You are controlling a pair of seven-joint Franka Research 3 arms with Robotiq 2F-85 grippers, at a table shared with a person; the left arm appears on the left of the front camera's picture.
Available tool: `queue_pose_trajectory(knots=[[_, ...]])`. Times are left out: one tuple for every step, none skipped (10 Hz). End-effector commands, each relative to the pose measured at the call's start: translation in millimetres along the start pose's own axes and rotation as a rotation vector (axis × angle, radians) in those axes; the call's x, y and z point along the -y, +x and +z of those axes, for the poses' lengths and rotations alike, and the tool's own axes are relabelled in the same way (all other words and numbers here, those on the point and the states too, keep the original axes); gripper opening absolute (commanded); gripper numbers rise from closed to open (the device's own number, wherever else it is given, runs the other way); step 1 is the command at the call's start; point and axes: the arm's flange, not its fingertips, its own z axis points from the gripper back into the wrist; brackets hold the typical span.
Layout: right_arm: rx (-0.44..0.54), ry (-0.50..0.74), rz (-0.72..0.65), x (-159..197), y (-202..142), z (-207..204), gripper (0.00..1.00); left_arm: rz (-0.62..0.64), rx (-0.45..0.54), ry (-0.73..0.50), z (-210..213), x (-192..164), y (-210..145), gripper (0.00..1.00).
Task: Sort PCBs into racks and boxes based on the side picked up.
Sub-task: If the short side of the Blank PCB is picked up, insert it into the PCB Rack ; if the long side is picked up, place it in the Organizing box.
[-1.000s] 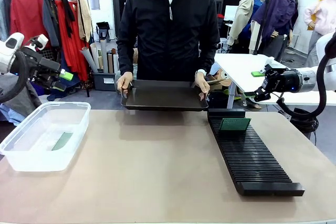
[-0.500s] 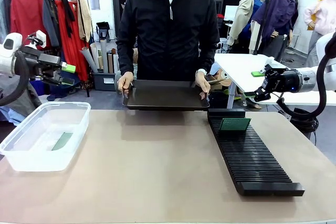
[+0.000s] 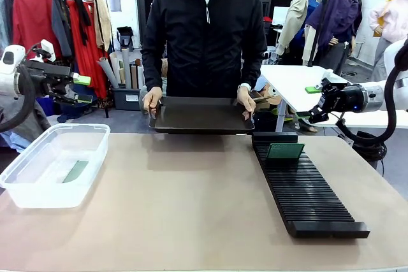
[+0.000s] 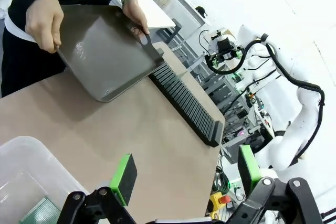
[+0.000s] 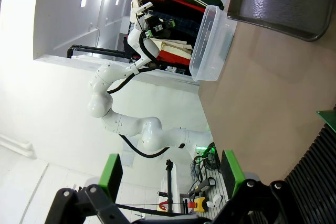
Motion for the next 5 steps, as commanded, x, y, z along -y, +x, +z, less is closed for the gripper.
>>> queue_pose_trajectory(knots=[[0.007,0.013,0.021,-2.3,1.0,-1.4,1.0,-0.002,-0.003,0.002,-0.9,-0.1,-0.5,1.0],[0.007,0.013,0.021,-2.3,1.0,-1.4,1.0,-0.002,-0.003,0.002,-0.9,-0.1,-0.5,1.0],[0.007,0.013,0.021,-2.3,1.0,-1.4,1.0,-0.002,-0.003,0.002,-0.9,-0.1,-0.5,1.0],[0.007,0.013,0.021,-2.3,1.0,-1.4,1.0,-0.002,-0.003,0.002,-0.9,-0.1,-0.5,1.0],[0.007,0.013,0.021,-2.3,1.0,-1.4,1.0,-0.002,-0.003,0.002,-0.9,-0.1,-0.5,1.0]])
